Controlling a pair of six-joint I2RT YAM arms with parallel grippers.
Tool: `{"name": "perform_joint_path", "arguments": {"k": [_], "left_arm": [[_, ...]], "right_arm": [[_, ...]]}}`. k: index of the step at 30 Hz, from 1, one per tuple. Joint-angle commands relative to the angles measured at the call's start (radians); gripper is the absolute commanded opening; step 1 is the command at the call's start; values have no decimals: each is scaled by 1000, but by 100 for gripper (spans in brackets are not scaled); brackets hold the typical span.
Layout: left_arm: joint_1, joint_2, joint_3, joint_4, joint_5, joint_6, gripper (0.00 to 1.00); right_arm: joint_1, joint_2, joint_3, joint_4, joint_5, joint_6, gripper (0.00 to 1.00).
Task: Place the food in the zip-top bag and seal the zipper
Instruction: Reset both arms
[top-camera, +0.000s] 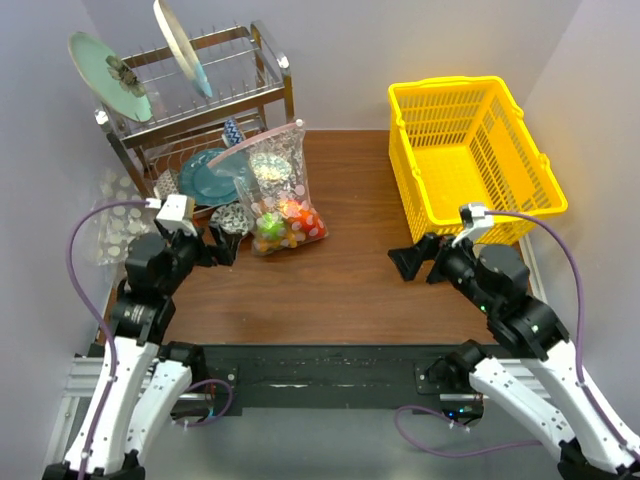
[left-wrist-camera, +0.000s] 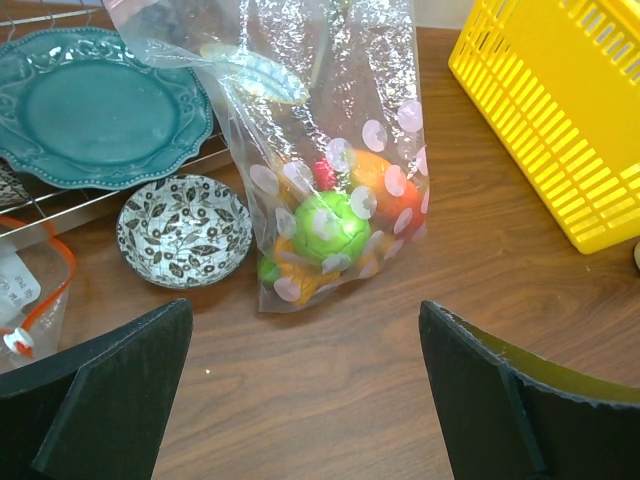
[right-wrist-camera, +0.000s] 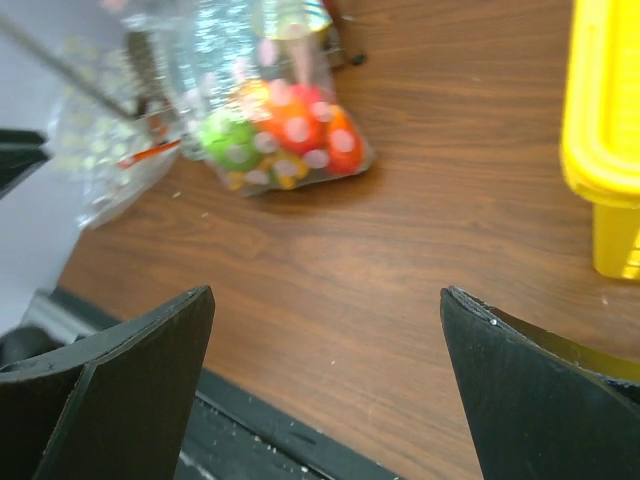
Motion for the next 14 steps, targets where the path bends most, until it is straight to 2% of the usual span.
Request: {"name": "perform_joint_path", "arguments": {"k": [1,8,14], "left_arm": [[2,-106,-52,51,-1,-11,100],[2,-149,-84,102,78,-9,100],[2,-139,-87,97,92,-15,100]], "right_arm": [[0,-61,-50,1,-118,-55,99],[0,-201,-139,5,0,31,99],[0,-189,-138,-28,21,48,99]]}}
